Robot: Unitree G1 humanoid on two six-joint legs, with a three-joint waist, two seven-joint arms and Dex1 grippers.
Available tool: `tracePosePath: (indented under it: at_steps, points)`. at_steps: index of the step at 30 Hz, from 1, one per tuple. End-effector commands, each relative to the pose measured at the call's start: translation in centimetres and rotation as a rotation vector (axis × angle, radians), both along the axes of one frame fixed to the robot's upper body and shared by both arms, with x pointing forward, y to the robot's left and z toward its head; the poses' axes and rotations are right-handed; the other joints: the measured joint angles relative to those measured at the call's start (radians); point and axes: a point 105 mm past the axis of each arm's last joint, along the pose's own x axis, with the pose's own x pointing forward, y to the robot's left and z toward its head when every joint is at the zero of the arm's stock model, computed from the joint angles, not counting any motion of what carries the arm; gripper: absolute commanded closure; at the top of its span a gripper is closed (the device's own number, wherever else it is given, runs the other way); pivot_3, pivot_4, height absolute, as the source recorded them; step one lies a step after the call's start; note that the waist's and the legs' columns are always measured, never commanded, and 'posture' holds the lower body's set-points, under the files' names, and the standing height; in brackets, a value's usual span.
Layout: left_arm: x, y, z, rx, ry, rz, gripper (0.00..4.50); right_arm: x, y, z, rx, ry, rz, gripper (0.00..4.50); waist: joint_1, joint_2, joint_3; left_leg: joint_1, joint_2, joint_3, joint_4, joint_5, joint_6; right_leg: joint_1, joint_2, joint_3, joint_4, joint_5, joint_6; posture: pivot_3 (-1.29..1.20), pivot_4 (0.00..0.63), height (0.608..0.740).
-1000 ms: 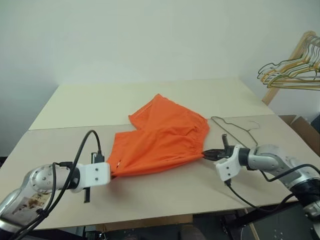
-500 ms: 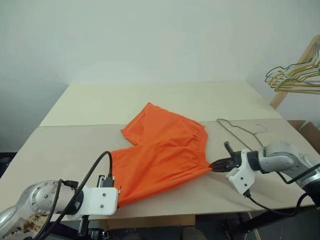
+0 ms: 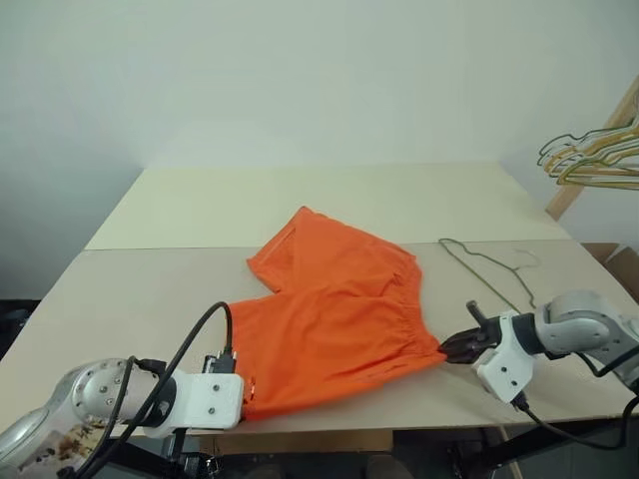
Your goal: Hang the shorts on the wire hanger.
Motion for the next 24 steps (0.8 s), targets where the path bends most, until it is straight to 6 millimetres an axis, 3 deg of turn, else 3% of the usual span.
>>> tracePosePath:
  at_steps: [1, 6, 8, 12, 14, 18, 24]
  points:
    - [0.6, 0.5, 1.0, 0.007, -0.019, -0.019, 2.19, 0.3, -1.3, 1.4, -0.031, -0.016, -0.038, 2.19, 0.001, 0.000, 0.000, 0.000, 0.000, 0.000, 0.000, 0.000, 0.000, 0.000, 0.000, 0.000, 0.000, 0.000, 0.000, -0.12, 0.000, 0.740]
    - [1.8, 3.4, 3.6, 0.043, -0.011, 0.015, 0.53, 0.8, -2.2, 4.4, 0.064, 0.012, -0.175, 0.41, 0.000, 0.000, 0.000, 0.000, 0.002, 0.000, 0.000, 0.000, 0.000, 0.000, -0.003, -0.001, 0.000, 0.000, -0.001, -0.11, 0.000, 0.740]
    - [3.3, 4.6, 4.9, 0.021, -0.066, 0.080, 0.02, 3.1, -2.8, 6.1, 0.152, -0.043, -0.344, 0.00, -0.002, 0.002, 0.000, 0.000, 0.002, 0.000, 0.000, 0.000, 0.000, 0.000, -0.004, -0.002, 0.000, -0.001, -0.001, -0.11, 0.000, 0.740]
    - [5.9, 3.1, 7.5, -0.322, -0.123, 0.183, 0.02, 8.7, -4.7, 7.7, 0.404, 0.053, -0.930, 0.00, -0.009, 0.003, 0.000, 0.003, 0.003, 0.001, 0.001, 0.001, -0.001, 0.002, -0.003, 0.000, 0.001, 0.000, -0.002, -0.12, 0.000, 0.740]
    - [6.6, 1.5, 8.0, -0.492, -0.097, 0.194, 0.02, 10.4, -5.2, 7.7, 0.565, 0.142, -1.104, 0.00, -0.004, 0.003, -0.001, 0.002, 0.004, 0.000, 0.001, 0.001, -0.002, 0.001, -0.002, -0.001, 0.001, 0.001, -0.003, -0.12, 0.000, 0.740]
    - [6.6, -0.8, 7.6, -0.636, -0.019, 0.148, 0.02, 12.5, -7.4, 5.5, 0.632, 0.172, -1.351, 0.00, 0.001, 0.003, -0.003, -0.009, 0.003, -0.001, 0.002, 0.003, -0.006, -0.010, 0.001, -0.005, 0.003, 0.002, -0.002, -0.14, 0.000, 0.740]
    - [6.9, -2.4, 7.2, -0.690, 0.030, 0.118, 0.02, 13.5, -10.1, 2.5, 0.668, 0.230, -1.606, 0.00, -0.016, 0.006, -0.004, -0.036, -0.003, -0.001, 0.013, 0.006, -0.011, -0.035, 0.002, -0.005, 0.015, 0.002, -0.001, -0.13, 0.000, 0.740]
